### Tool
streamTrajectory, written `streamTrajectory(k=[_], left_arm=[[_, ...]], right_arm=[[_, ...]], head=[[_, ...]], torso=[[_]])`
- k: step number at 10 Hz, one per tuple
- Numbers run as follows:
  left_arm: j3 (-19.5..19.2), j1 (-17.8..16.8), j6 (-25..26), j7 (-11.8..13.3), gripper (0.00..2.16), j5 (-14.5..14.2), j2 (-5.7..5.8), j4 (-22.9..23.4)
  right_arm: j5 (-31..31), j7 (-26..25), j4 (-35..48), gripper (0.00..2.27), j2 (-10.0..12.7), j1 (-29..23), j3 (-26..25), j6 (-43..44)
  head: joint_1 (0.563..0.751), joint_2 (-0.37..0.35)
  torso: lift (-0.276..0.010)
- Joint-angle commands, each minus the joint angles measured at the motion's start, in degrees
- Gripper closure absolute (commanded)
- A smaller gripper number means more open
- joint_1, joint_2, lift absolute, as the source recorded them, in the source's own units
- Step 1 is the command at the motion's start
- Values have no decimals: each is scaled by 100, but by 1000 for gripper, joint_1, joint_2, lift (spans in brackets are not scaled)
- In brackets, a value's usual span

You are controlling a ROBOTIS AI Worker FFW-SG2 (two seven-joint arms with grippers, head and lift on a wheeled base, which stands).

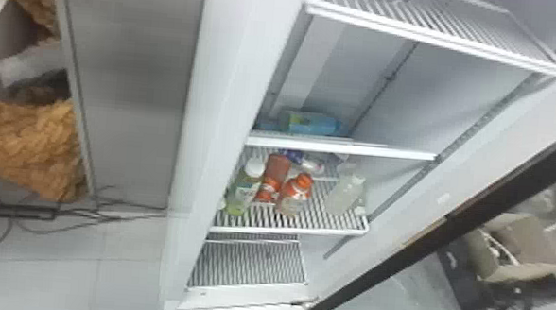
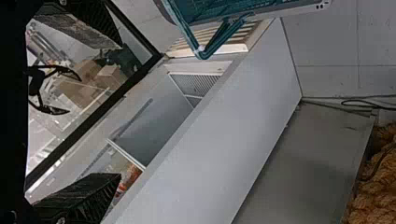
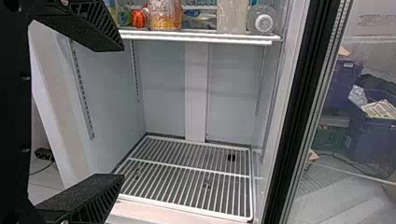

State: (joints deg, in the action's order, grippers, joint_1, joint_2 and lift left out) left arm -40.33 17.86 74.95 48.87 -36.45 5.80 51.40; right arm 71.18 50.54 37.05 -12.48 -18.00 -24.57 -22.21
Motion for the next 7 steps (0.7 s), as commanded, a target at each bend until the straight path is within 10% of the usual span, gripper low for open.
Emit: streamTrajectory(k=[1,7], left_arm=[[0,0,0,0,-2,0,0,0],[0,0,0,0,-2,0,0,0]], right_arm=[[0,0,0,-1,0,0,0,0],[0,0,0,-1,0,0,0,0]], head=[[695,-350],[695,-350]], torso=[[0],[0]])
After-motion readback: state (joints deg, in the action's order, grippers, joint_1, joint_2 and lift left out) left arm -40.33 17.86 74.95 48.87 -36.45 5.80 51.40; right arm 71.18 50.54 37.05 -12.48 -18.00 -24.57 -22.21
